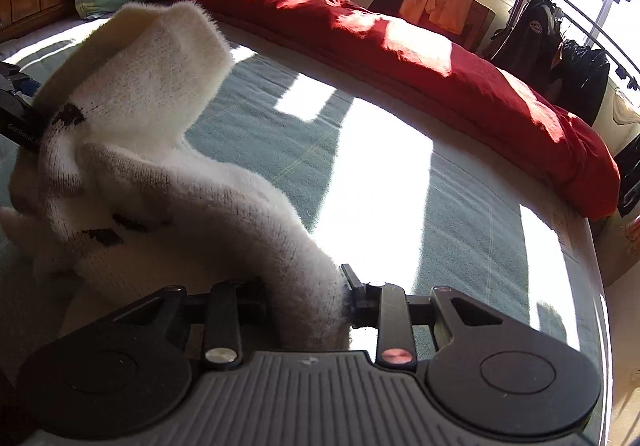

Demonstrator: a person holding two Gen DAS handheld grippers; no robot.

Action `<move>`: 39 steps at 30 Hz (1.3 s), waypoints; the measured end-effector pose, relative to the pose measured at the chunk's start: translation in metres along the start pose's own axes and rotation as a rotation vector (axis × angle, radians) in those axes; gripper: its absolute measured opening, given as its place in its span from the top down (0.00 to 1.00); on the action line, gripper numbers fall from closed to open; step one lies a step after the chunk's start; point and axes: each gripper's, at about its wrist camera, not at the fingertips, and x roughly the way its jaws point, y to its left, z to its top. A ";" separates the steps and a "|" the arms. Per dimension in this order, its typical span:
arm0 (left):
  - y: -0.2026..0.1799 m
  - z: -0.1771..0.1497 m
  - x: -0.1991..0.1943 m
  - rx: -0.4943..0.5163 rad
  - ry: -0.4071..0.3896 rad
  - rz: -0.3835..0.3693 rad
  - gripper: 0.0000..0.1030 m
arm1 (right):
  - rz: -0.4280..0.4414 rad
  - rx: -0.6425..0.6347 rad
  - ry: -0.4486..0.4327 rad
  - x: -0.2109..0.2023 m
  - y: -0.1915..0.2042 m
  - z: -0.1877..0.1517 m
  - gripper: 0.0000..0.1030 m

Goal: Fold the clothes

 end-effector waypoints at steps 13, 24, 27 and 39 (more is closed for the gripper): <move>-0.042 0.026 -0.022 0.110 -0.061 -0.108 0.26 | -0.133 0.201 0.073 -0.010 -0.069 -0.050 0.69; -0.039 0.005 -0.053 0.015 -0.013 -0.167 0.25 | -0.041 0.322 -0.019 -0.056 -0.052 -0.062 0.59; -0.034 -0.004 -0.060 -0.029 0.003 -0.189 0.25 | 0.008 0.344 -0.037 -0.066 -0.040 -0.062 0.55; -0.043 -0.020 -0.068 -0.020 -0.101 -0.290 0.25 | 0.194 0.347 -0.059 -0.083 0.011 -0.051 0.39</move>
